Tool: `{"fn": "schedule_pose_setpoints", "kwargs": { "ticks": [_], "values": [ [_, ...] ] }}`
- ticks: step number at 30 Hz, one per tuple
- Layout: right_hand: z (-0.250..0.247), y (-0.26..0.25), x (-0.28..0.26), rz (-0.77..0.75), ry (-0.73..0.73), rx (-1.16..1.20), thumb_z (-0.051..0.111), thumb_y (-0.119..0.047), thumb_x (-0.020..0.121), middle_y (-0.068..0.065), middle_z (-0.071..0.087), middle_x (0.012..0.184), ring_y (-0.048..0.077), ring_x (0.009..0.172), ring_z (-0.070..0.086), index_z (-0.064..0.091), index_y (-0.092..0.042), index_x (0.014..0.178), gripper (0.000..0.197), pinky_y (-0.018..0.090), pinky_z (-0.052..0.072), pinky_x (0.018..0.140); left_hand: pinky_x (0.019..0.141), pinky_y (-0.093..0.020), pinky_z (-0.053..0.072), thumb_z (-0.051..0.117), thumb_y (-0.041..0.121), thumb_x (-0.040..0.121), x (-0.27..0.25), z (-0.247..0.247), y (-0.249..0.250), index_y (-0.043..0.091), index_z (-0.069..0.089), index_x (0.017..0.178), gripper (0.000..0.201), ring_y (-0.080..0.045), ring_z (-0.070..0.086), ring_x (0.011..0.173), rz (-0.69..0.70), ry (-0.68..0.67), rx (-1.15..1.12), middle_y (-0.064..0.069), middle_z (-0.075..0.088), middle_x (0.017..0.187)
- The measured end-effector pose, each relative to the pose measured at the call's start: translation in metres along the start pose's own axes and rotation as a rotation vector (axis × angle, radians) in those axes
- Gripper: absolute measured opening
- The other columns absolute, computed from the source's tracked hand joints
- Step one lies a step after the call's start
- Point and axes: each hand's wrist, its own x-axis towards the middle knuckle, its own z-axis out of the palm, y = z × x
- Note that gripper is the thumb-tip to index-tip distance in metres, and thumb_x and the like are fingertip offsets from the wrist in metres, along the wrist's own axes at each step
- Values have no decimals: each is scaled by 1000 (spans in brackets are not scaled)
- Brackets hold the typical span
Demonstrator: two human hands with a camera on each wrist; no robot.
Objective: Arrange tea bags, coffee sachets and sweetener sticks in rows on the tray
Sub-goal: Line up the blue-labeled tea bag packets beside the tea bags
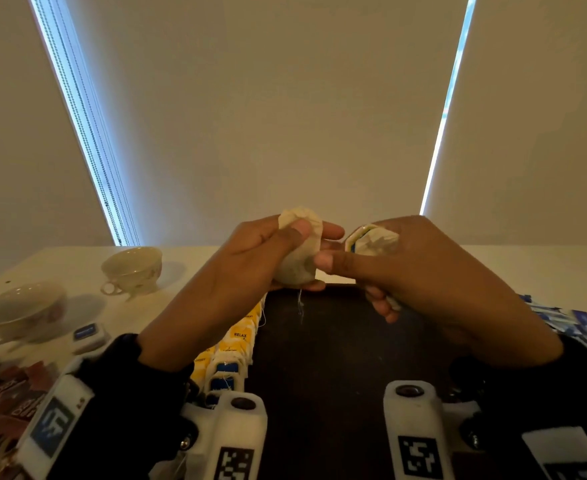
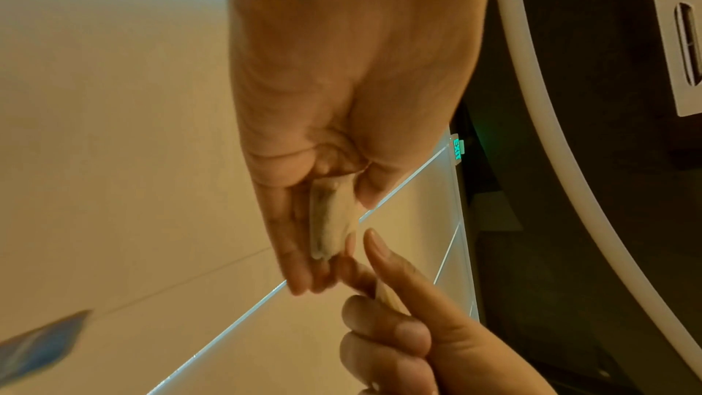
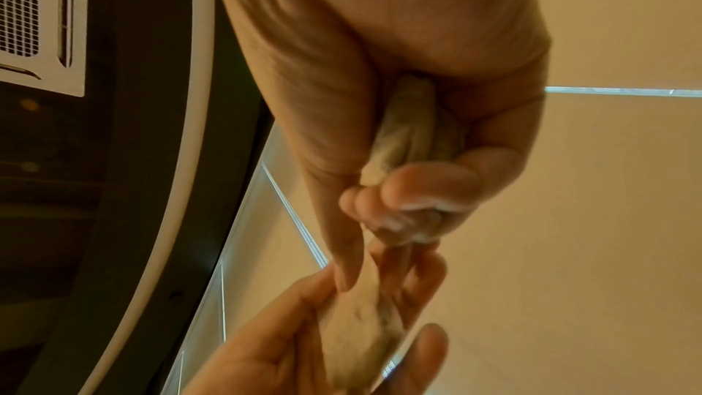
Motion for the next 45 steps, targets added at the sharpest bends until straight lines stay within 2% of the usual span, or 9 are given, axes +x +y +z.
{"fn": "schedule_pose_setpoints", "kwargs": {
  "ticks": [4,11,17,20,23,26,30,35,45],
  "values": [
    [3,1,0,6,-7,38,67,-37,80,-3,45,41,8,34,43,56,-19,62,28,20,43,40,96,-38,50,42,49,88,3,-3,-9,24,58,127,48,-16,59,116,-61,-57,40,3,63,124],
    [0,10,3,45,-109,302,65,-28,84,-3,41,42,11,38,39,62,-25,50,34,21,37,38,88,-6,44,47,49,88,3,2,-4,48,51,111,24,9,51,115,-15,-150,185,37,60,104],
    [-9,7,-1,15,-91,-27,72,-29,78,-3,48,39,10,36,44,56,-14,58,29,21,41,43,102,-15,36,60,36,77,0,-21,-8,33,39,141,67,8,37,128,148,-108,751,20,41,143],
    [-9,8,-1,6,-10,-168,77,-28,74,-3,49,37,8,33,44,57,-11,60,30,22,42,43,82,1,36,65,13,86,0,-24,-5,23,64,114,30,8,54,92,278,98,992,12,63,110],
    [-4,9,1,-52,114,-308,78,-34,72,-4,49,39,6,34,45,58,-12,57,33,22,40,45,70,-4,40,67,23,86,-3,-18,2,21,69,86,2,2,54,69,362,173,1006,14,60,75],
    [0,9,2,-137,301,-372,73,-37,75,-5,46,45,8,47,44,53,-13,51,40,22,35,50,70,-18,46,58,48,84,-10,-11,11,32,63,71,22,-12,58,65,392,149,840,7,61,65],
    [2,9,6,-120,440,-77,65,-38,83,-1,47,48,13,44,45,50,-14,57,38,30,43,51,60,-19,43,49,56,87,-15,0,17,33,66,70,33,-5,53,58,196,-138,726,7,61,67],
    [-6,5,2,-28,306,441,63,-31,87,-6,39,42,8,39,37,48,-16,64,31,19,37,38,57,-17,41,49,42,90,-12,4,-2,31,65,75,24,-11,54,61,32,-375,793,9,59,63],
    [-29,3,-5,-13,-154,519,60,-35,76,-6,32,40,5,34,32,46,-19,53,31,16,32,35,60,-19,50,56,30,91,1,-6,-17,25,70,83,16,-3,60,56,-89,-163,640,6,67,61]
  ]
}}
